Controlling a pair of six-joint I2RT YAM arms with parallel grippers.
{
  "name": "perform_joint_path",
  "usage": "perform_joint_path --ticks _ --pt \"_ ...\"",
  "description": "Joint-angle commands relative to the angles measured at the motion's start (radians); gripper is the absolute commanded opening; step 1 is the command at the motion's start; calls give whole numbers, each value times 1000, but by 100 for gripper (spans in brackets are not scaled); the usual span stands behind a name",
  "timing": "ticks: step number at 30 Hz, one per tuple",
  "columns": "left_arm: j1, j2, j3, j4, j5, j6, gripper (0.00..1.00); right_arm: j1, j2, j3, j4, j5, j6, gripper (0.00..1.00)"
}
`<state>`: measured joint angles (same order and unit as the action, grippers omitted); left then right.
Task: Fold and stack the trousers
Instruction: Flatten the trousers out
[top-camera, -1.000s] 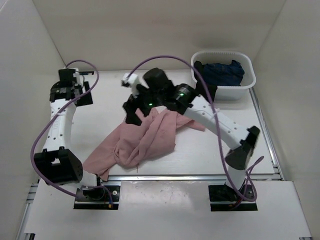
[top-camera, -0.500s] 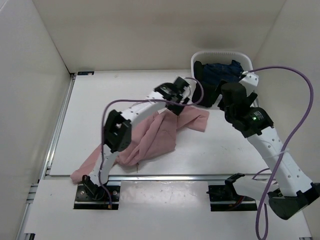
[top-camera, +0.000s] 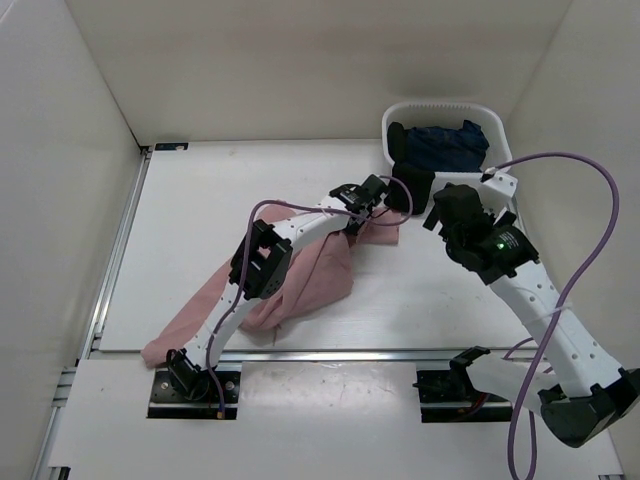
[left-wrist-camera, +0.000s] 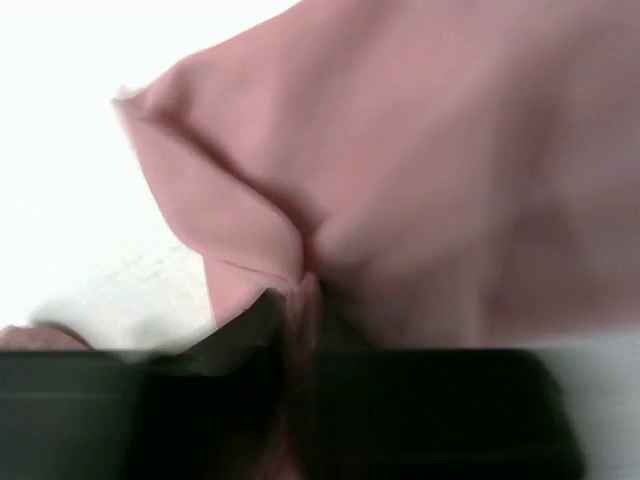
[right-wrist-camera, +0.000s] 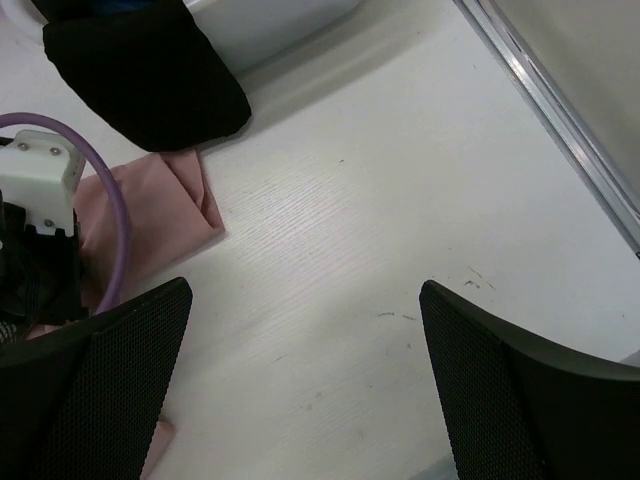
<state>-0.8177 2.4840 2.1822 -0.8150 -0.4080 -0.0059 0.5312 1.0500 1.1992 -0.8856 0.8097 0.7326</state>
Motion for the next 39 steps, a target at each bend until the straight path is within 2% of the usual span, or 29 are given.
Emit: perform_joint_path --ticks 1,7,9,10,11,13,14,16,17,20,21,24,30,37,39 --pt "-5 -46 -22 11 -34 6 15 3 -24 -12 20 32 33 99" --pt "-15 -299 56 11 -159 6 14 3 39 -35 99 -118 -44 99" --pt "14 -449 70 23 -215 6 14 3 103 -26 126 -185 -71 98" --pt "31 -503 58 39 -224 6 14 3 126 -12 137 -267 -87 98" --pt "78 -607 44 39 -242 6 14 3 169 -12 151 -315 -123 98" --pt "133 -707 -37 39 -252 6 14 3 227 -1 201 -409 -168 98" --pt "187 -815 -153 39 -264 6 14 3 246 -1 230 -491 -168 98" --pt "236 -917 -286 27 -264 6 14 3 300 8 266 -570 -179 98" --pt "299 -960 -339 2 -243 6 14 3 317 8 289 -608 -188 98" --pt "438 -1098 -514 -81 -77 6 14 3 399 37 375 -772 -211 98" --pt "527 -1163 -562 -90 -14 6 14 3 425 74 390 -808 -211 98" --pt "618 -1278 -793 -99 43 6 14 3 557 158 439 -897 -188 98" --pt "754 -1411 -1021 -108 110 6 14 3 802 344 439 -997 -43 98" --pt "847 -1487 -1121 -118 129 6 14 62 1136 670 196 -1075 1 96" --pt "882 -1496 -1130 -118 107 6 14 62 1189 688 162 -1099 24 93"
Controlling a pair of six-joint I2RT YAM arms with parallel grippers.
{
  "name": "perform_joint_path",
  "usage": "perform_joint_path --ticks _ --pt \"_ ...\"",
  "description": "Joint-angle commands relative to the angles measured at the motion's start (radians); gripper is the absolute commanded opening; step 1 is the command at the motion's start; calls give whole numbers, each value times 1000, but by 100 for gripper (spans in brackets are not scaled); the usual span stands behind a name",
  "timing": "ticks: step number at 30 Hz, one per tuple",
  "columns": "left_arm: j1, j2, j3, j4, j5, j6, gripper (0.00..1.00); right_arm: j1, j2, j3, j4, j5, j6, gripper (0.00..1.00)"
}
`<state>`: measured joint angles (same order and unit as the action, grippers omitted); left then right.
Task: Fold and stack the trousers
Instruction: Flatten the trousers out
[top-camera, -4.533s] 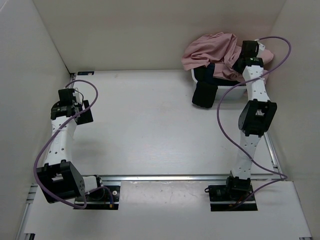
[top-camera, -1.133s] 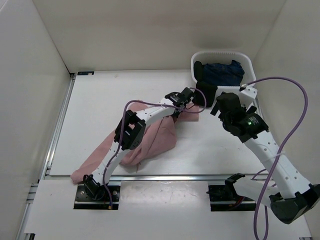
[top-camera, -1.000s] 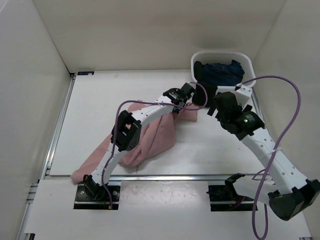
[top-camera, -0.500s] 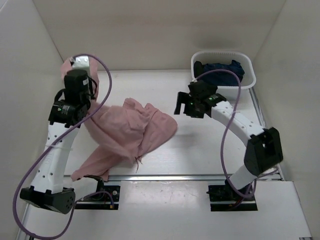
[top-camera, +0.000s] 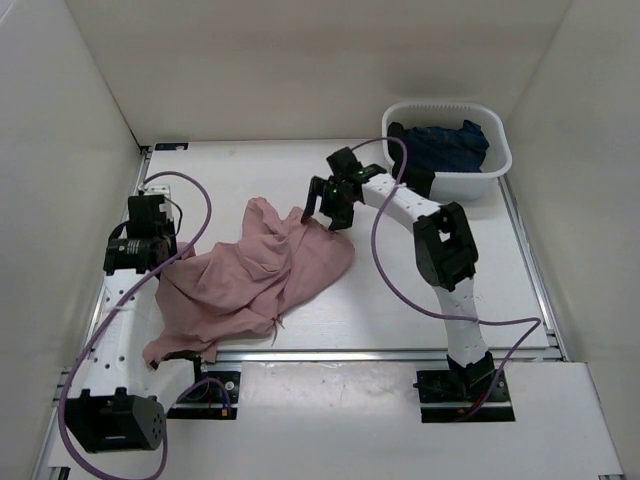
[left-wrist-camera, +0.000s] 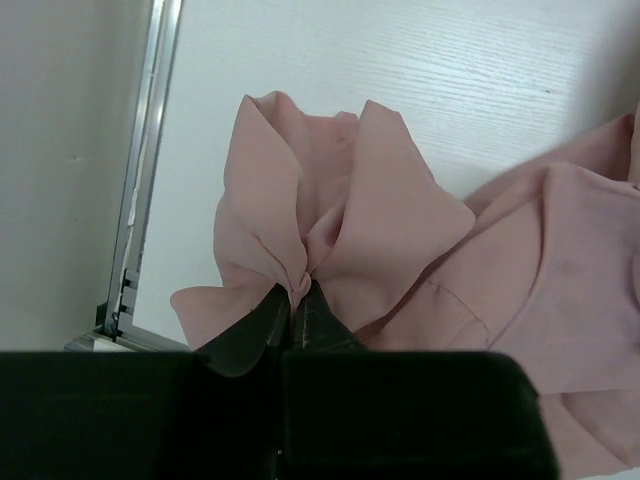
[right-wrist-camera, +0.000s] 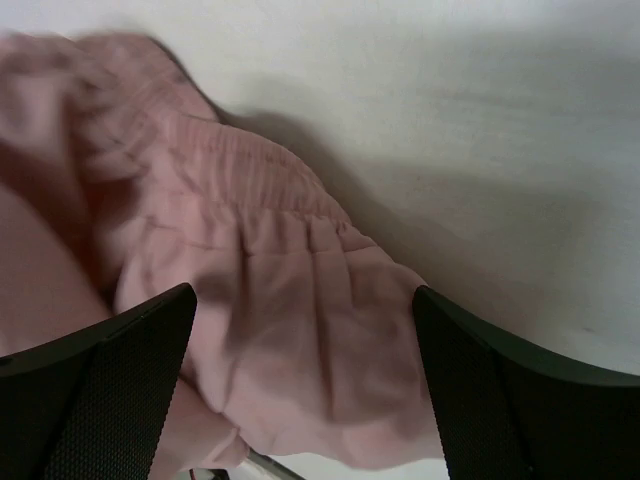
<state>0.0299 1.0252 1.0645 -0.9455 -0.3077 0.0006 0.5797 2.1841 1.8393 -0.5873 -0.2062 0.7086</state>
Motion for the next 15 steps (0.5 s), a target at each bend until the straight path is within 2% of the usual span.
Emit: perform_joint_path --ticks 1,3,4,8,10,12,13,14,15 --pt "57 -37 -12 13 -14 -1 14 0 65 38 -137 -99 67 85" --pt "82 -37 -12 27 -37 -1 14 -9 65 8 -117 -133 81 69" --pt "94 -37 -12 52 -47 -1 14 -9 65 -11 -105 -143 81 52" --pt "165 16 49 76 -48 -1 14 -49 -31 -54 -89 -188 10 0" --pt "206 56 102 85 -19 -1 14 -99 -114 -157 -89 -164 -1 0" --pt "228 90 136 85 7 -1 14 -150 -294 -288 -65 -116 12 0" --pt "240 90 162 85 16 -1 14 -218 -360 -363 -65 -86 21 0" --pt "240 104 163 76 16 -1 14 -257 -494 -517 -65 -28 34 0" --pt "240 104 172 76 44 -1 14 -295 -557 -590 -65 -7 34 0"
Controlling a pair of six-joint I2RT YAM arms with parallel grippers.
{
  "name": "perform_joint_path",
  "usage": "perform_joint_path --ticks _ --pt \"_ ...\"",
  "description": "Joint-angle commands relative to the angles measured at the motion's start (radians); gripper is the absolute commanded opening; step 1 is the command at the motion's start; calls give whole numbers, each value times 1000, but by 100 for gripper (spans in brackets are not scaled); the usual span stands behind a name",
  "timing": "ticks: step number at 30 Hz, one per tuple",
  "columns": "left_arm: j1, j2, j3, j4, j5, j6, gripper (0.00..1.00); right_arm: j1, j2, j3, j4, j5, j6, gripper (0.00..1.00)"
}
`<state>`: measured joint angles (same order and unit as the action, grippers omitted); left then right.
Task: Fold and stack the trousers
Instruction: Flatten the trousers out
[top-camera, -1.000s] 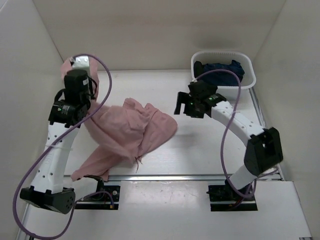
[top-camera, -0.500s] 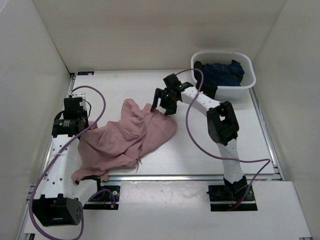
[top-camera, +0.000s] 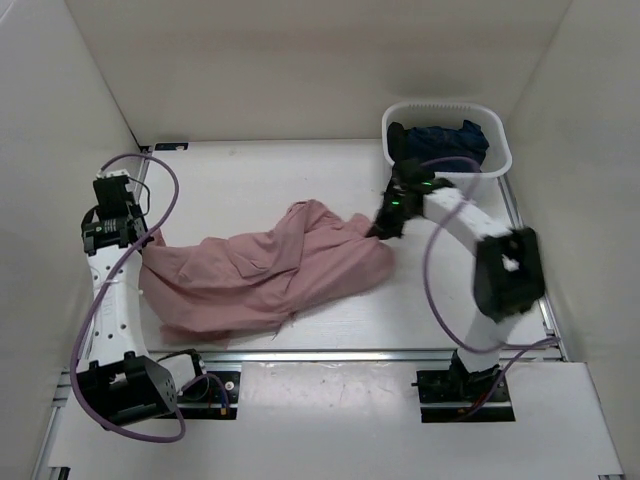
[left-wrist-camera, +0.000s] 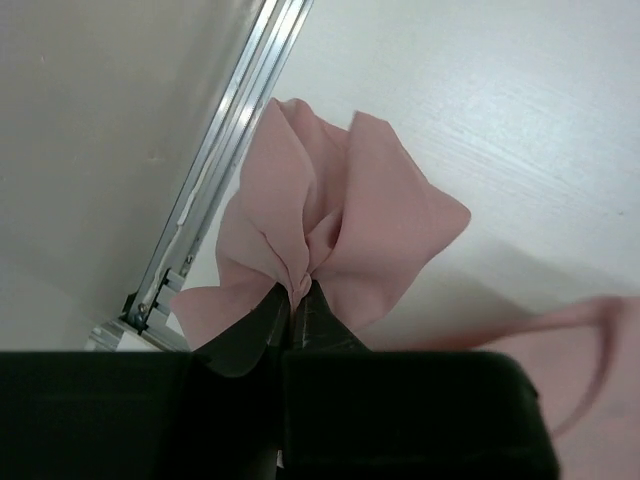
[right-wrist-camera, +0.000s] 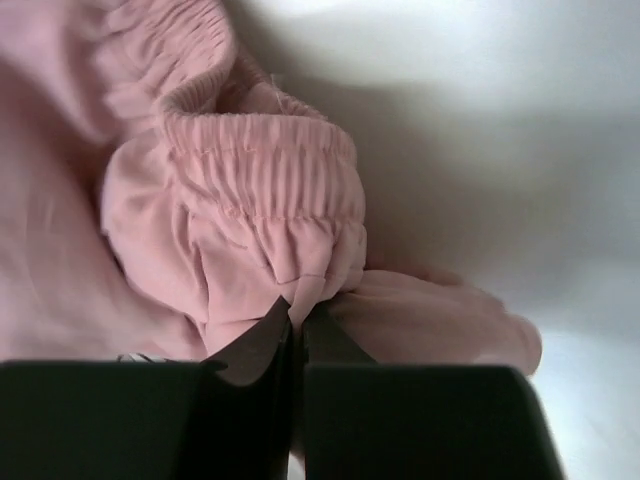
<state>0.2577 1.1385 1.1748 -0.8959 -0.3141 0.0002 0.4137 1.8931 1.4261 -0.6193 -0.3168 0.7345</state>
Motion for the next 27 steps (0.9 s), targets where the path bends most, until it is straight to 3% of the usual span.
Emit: perform_joint_path --ticks 1,4,5,6,7,9,10,14,16,18,20,23,27 --pt "12 -10 62 6 65 0 14 -207 -323 -241 -65 116 8 0" --pt "-33 0 -10 -31 72 0 14 -309 -521 -427 -173 181 -50 1" --pt "-52 0 -41 -31 58 0 14 -322 -543 -458 -198 206 -66 8" --pt "-66 0 -72 -31 49 0 14 -331 -555 -505 -223 228 -99 26" --pt "-87 0 -102 -41 49 0 16 -351 -565 -519 -246 242 -115 35" --pt "-107 9 -170 -73 62 0 30 -386 -574 -520 -313 309 -138 61" --pt "-116 9 -187 -84 88 0 36 -395 -609 -520 -330 335 -138 66" --pt "-126 -14 -237 -95 99 0 47 -395 -677 -455 -365 450 -127 74" --pt "-126 -25 -263 -95 99 0 58 -395 -689 -377 -385 485 -127 77" --pt "-126 -25 -264 -104 86 0 71 -348 -689 -299 -372 495 -127 79" --pt "-117 -25 -264 -104 54 0 76 -296 -654 -236 -352 513 -116 80" --pt "-63 27 -207 -80 -34 0 86 -135 -516 -77 -341 541 -93 83" --pt "55 105 -106 -71 -17 0 91 -53 -254 77 -312 516 -67 83"
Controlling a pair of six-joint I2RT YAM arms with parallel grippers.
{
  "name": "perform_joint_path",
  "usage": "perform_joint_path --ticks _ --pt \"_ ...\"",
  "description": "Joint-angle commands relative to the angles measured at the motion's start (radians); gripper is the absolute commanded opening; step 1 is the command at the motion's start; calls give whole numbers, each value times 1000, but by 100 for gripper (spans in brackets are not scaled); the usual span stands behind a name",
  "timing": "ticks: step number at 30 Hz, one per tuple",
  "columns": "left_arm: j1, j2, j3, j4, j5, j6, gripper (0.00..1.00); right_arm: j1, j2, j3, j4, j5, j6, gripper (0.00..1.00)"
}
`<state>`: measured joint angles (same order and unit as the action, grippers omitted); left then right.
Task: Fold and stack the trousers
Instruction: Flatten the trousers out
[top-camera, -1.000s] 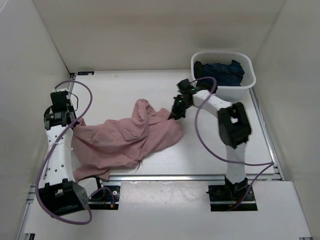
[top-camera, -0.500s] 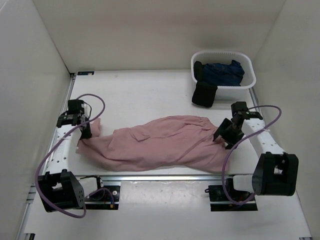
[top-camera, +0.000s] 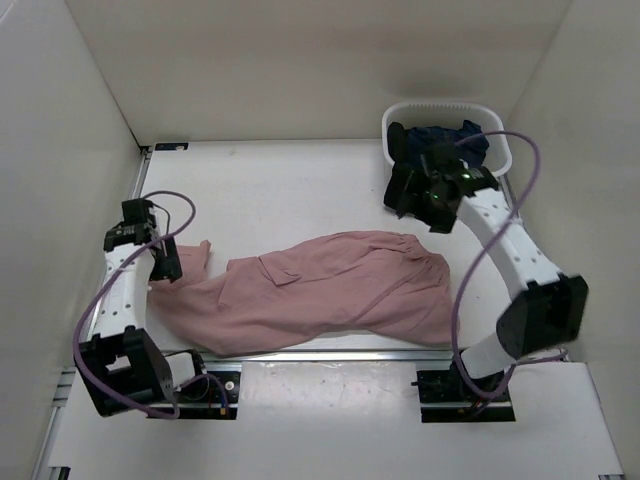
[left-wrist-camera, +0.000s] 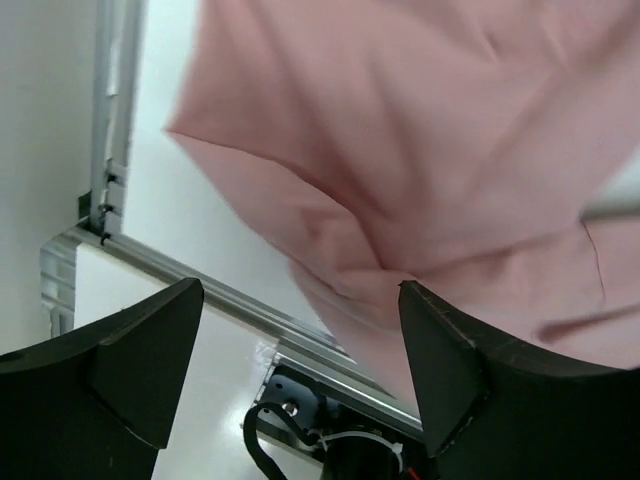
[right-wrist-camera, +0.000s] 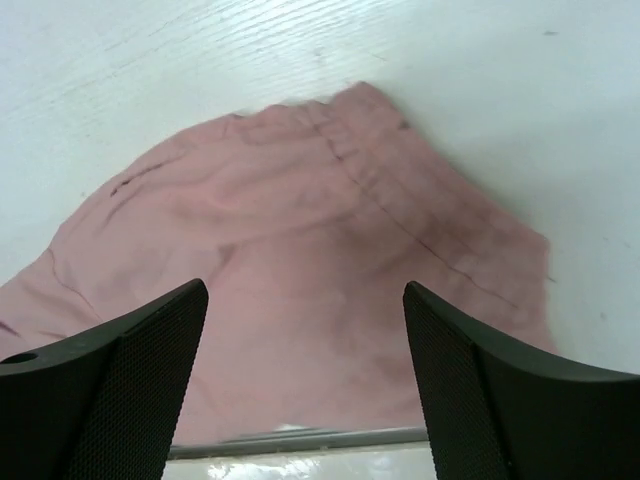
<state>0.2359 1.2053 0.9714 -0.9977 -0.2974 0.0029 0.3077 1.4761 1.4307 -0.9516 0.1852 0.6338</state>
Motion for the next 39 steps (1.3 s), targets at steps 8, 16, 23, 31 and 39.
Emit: perform_joint_path --ticks 8,16,23,31,39 --pt "148 227 203 36 214 -3 89 131 528 250 42 25 23 84" --pt "-24 404 195 77 -17 -3 94 151 647 215 74 76 64 80" --pt "220 284 110 162 -2 -3 97 169 639 142 111 0 55 12" --pt "232 425 164 192 12 -3 98 182 485 119 100 140 -37 0" --pt "207 640 182 202 33 -3 97 200 267 129 86 293 -127 0"
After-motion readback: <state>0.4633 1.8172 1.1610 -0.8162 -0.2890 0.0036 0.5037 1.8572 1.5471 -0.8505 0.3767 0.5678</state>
